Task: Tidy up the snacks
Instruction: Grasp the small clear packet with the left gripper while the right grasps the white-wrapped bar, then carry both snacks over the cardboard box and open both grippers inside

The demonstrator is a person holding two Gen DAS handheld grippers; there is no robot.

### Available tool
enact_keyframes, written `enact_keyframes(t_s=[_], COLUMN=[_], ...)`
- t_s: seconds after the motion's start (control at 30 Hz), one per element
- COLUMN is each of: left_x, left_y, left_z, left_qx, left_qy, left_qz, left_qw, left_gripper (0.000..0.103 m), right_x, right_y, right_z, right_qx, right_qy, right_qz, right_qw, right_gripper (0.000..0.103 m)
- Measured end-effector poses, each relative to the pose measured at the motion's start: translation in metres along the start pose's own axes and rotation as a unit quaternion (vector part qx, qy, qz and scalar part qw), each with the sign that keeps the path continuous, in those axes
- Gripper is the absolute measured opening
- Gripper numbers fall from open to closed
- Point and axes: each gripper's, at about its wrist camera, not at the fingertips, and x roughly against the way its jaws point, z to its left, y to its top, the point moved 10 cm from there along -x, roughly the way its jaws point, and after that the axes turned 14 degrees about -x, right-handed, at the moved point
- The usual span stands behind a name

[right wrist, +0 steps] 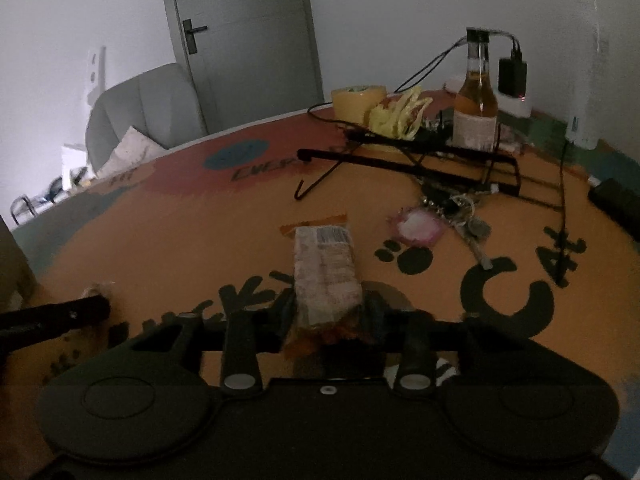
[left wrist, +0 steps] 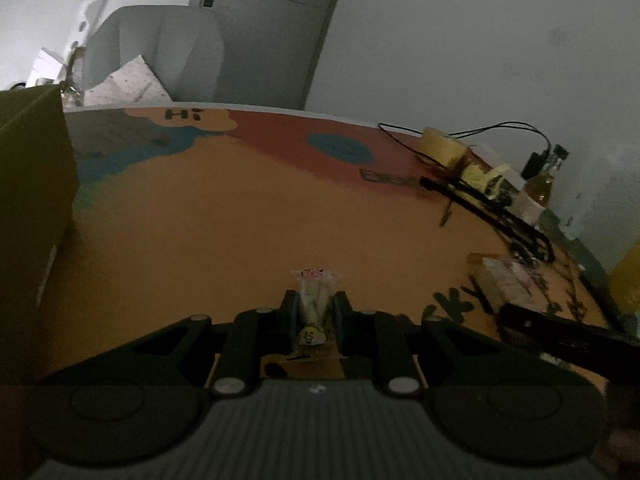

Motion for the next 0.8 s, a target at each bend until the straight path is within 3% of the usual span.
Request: enact_keyframes(t_s=[0.17,0.33,0.37,0.47,0.6,0.8], left_x=[0.002,0.0,0.0,0.001,0.003,0.013], left_y=[-0.002,-0.005,-0.005,-0.007,-0.01,-0.01], left_z=[-0.001,0.0,-0.001,-0.005,-0.012,-0.005], left_qx=[-0.01,-0.019,-0.023,-0.036,-0.084,-0.056], left_qy=[-0.011,0.001,0.003,0.012,0.032,0.024], left_qz=[0.005,0.011,0.012,0.015,0.029,0.025], left_qw=[0.9999,0.9998,0.9997,0.9992,0.9955,0.9978], left_gripper=[0.018,0.021,0.021,0.024,0.02,0.017], right_x=[-0.009,-0.014,-0.014,-0.013,-0.007,0.008], right_y=[-0.001,-0.002,-0.002,-0.002,-0.003,0.0], right_z=[0.004,0.009,0.01,0.009,0.013,0.025], right_qx=[0.009,0.034,0.036,0.036,0.017,0.006], right_qy=[-0.012,-0.019,-0.019,-0.02,0.015,0.038], right_qz=[0.0,-0.007,-0.008,-0.013,-0.005,-0.017], right_qw=[1.0,0.999,0.999,0.999,1.0,0.999], right_gripper=[0.058,0.057,0.055,0.035,0.033,0.033])
